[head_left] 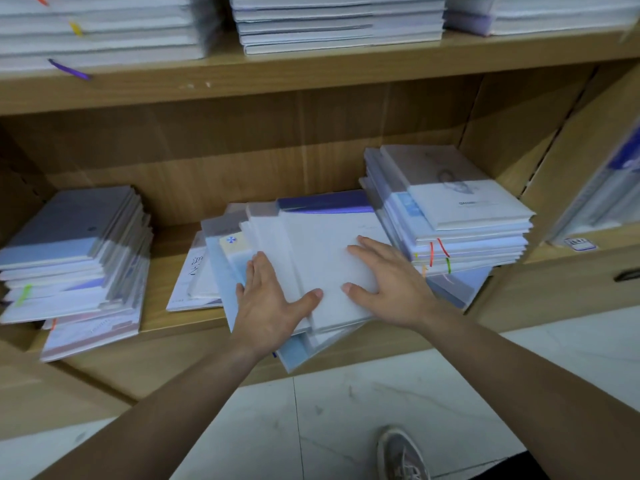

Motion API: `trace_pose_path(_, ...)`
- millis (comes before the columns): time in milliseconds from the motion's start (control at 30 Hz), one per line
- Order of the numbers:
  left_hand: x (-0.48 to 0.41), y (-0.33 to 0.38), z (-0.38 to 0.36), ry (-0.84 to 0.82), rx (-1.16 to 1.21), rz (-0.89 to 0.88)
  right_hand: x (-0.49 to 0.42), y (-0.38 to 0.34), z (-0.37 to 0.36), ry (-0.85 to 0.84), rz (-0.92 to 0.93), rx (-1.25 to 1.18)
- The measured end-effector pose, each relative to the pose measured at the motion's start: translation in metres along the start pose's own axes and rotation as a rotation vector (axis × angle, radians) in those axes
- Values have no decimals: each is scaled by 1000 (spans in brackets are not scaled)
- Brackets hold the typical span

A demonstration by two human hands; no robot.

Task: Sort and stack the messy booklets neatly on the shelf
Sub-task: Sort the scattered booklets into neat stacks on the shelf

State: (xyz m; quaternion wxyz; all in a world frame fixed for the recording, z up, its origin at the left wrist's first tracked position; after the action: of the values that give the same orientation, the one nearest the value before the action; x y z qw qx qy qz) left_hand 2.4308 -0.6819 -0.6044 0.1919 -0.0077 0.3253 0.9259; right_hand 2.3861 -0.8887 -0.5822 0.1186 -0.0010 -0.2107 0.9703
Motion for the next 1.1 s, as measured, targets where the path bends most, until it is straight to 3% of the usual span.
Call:
trace_pose_path(367, -1, -7, 1, -21, 51, -46, 3, 7, -11, -27, -95, 40)
trace_pose_path(700, 7, -8, 19, -52, 162, -96, -2, -2, -7, -35, -11, -148)
trace_pose_path(800, 9, -7, 22, -62, 145, -104, -5, 10, -8, -97, -77, -196)
trace_pose_path(900, 8, -7, 22, -68, 131, -90, -3, 13, -16, -157, -152, -157)
trace_pose_path(1100, 3, -8, 26, -50, 239, -53, 2, -16, -17, -127, -107, -100)
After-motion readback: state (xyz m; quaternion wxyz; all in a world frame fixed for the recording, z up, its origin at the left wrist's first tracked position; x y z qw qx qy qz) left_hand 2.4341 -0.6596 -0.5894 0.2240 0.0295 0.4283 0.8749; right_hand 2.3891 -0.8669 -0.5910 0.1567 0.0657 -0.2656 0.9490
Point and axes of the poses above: each hand's wrist, its own x-axis away from the middle knuckle, its own z-axis out of the back of the hand, y = z × x, the point moved 7 cm from there along -x, towards the middle knuckle, and after that the axes turned 12 degrees about -z, right-handed, at the moved point
